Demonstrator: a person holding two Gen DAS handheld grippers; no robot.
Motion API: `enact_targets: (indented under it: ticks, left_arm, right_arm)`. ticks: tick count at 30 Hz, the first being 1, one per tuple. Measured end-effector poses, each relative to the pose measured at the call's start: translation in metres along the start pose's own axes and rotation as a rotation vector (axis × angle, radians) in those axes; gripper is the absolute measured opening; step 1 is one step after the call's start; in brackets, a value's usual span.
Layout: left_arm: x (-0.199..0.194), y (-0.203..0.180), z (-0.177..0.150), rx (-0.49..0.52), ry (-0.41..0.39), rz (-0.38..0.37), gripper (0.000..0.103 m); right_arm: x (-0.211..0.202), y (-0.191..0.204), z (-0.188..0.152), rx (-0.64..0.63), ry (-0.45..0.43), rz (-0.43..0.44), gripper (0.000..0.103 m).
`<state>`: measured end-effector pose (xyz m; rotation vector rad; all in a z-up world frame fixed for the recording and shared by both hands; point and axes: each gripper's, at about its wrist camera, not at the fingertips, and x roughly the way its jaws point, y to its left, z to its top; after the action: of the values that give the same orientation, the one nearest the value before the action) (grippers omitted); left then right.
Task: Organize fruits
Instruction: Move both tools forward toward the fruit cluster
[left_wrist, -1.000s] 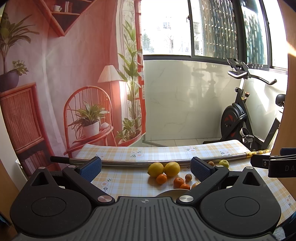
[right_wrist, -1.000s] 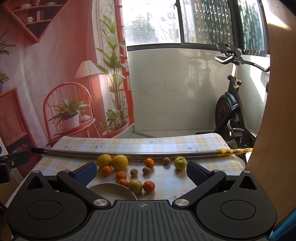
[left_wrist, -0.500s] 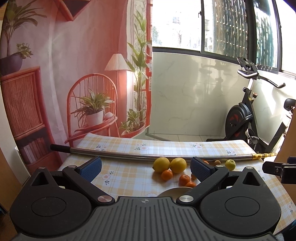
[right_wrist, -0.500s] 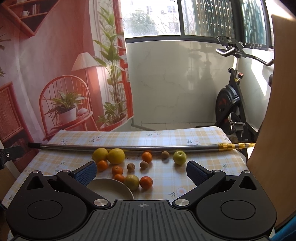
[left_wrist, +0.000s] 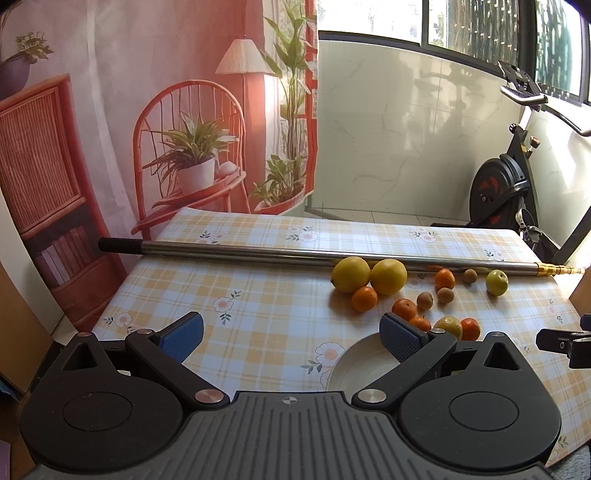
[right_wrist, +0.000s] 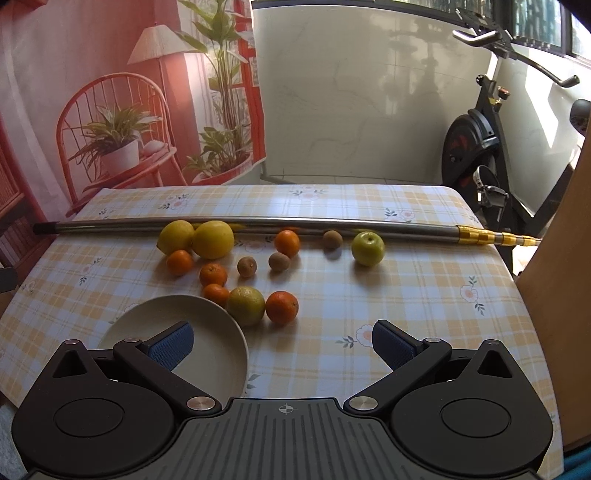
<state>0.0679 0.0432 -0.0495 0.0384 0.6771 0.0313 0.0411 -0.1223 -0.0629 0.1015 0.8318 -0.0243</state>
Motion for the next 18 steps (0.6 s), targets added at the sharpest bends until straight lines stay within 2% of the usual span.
enact_targets:
  ticks: [18]
  left_arm:
    - [0.060,-0.005,0.005,0.040,0.137,-0.014,0.102]
  right_arm:
    - [0.067,-0.004,0.007,-0.010,0.162,0.045,0.103]
